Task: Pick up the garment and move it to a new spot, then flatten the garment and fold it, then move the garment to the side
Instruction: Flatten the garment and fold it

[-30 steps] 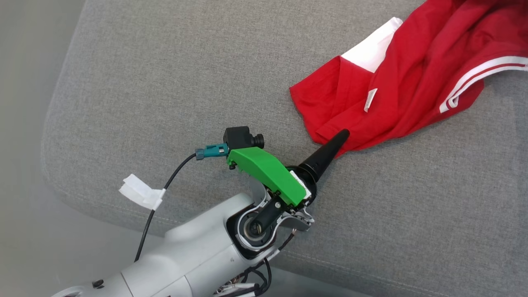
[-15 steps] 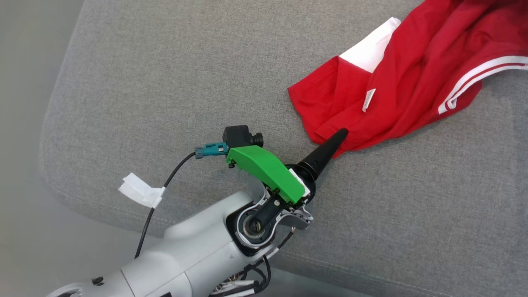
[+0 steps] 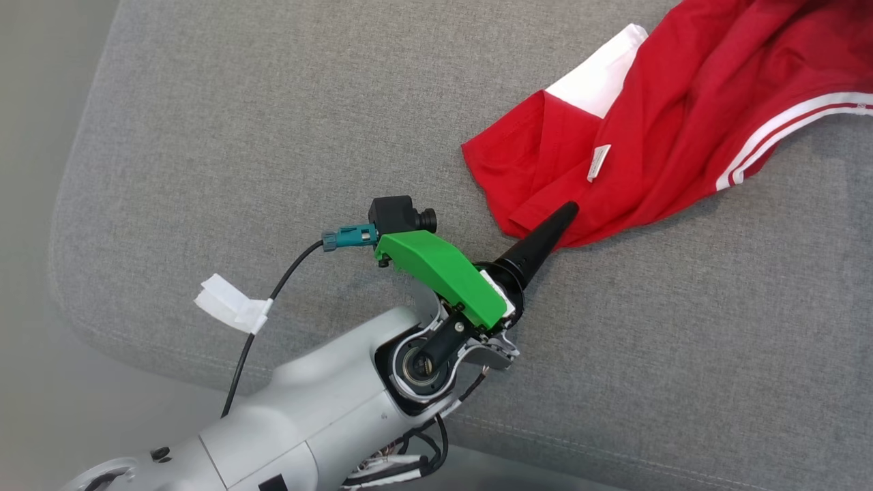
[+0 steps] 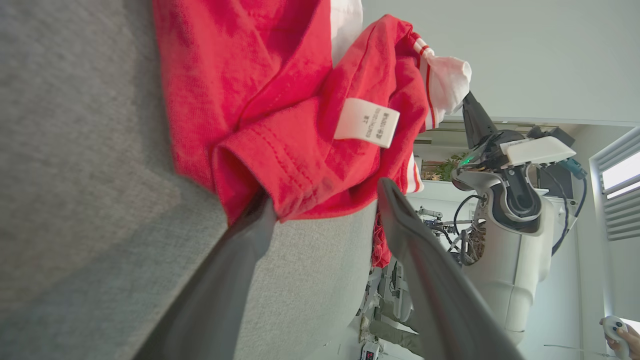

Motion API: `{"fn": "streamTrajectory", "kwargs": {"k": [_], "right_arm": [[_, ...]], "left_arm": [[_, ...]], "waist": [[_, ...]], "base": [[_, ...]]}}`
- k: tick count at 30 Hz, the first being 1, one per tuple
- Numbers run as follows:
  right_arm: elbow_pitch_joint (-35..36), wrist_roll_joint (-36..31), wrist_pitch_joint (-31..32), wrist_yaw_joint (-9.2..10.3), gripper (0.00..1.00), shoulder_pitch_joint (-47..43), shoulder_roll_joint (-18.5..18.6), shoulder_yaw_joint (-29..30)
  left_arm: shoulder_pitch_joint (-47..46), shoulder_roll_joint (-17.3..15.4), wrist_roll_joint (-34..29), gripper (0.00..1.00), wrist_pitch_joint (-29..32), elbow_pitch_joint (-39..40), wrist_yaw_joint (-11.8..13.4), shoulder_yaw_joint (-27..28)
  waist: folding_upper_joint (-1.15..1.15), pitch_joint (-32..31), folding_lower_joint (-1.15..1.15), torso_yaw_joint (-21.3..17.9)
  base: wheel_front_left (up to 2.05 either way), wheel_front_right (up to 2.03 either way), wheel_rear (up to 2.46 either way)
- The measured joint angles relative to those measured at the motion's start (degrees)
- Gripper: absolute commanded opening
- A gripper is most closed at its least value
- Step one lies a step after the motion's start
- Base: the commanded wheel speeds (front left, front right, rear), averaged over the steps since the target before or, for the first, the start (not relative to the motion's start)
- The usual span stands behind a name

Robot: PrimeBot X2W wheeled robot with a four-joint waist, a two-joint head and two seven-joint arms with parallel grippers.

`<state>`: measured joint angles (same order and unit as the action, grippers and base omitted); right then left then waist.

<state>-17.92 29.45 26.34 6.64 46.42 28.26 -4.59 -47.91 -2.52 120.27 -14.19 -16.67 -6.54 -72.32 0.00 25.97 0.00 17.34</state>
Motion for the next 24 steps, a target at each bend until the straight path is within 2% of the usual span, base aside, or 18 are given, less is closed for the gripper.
{"fn": "streamTrajectory", "kwargs": {"k": [1, 3, 4, 6, 16, 21, 24], "right_arm": [[0.0, 0.1, 0.0, 0.0, 0.0, 0.0, 0.0, 0.0], [0.1, 0.4, 0.0, 0.0, 0.0, 0.0, -0.1, 0.1], [0.1, 0.4, 0.0, 0.0, 0.0, 0.0, -0.1, 0.1], [0.2, 0.4, 0.0, 0.0, 0.0, 0.0, -0.2, 0.2], [0.5, 1.4, -1.0, 0.0, 0.0, -0.9, -1.2, 0.9], [1.9, 3.4, -3.5, -0.05, 0.0, -2.0, -2.4, 3.0], [3.5, 5.6, -5.5, -0.75, 0.0, -2.4, -3.0, 4.9]], "left_arm": [[0.0, 0.0, 0.0, 0.89, 0.0, 0.0, 0.0, -0.1], [0.0, 0.0, 0.0, 0.47, 0.0, 0.0, 0.0, -0.2], [0.0, 0.0, 0.0, 0.34, 0.0, 0.0, 0.0, -0.2], [-0.2, 0.0, 0.0, 0.0, 0.0, 0.0, 0.0, -0.3], [-1.4, 0.1, -1.4, 0.0, 0.0, -2.6, -0.1, 0.1], [-3.3, 0.0, -8.5, 0.0, -0.1, -7.7, -0.4, 7.0], [-4.6, -2.1, -12.0, 0.0, -0.1, -8.3, -0.5, 12.3]], "waist": [[0.0, 0.0, 0.0, -0.1], [0.0, 0.1, 0.0, -0.2], [0.0, 0.2, 0.0, -0.2], [0.0, 0.2, 0.0, -0.3], [0.0, -0.1, 0.0, -0.6], [0.0, -1.2, 0.0, -0.7], [0.0, -2.4, 0.0, -0.8]], "base": [[0.0, 0.0, 0.0], [0.0, 0.0, 0.0], [0.0, 0.0, 0.0], [0.0, 0.0, 0.0], [0.0, 0.0, 0.0], [0.0, 0.0, 0.0], [0.0, 0.0, 0.0]]}}
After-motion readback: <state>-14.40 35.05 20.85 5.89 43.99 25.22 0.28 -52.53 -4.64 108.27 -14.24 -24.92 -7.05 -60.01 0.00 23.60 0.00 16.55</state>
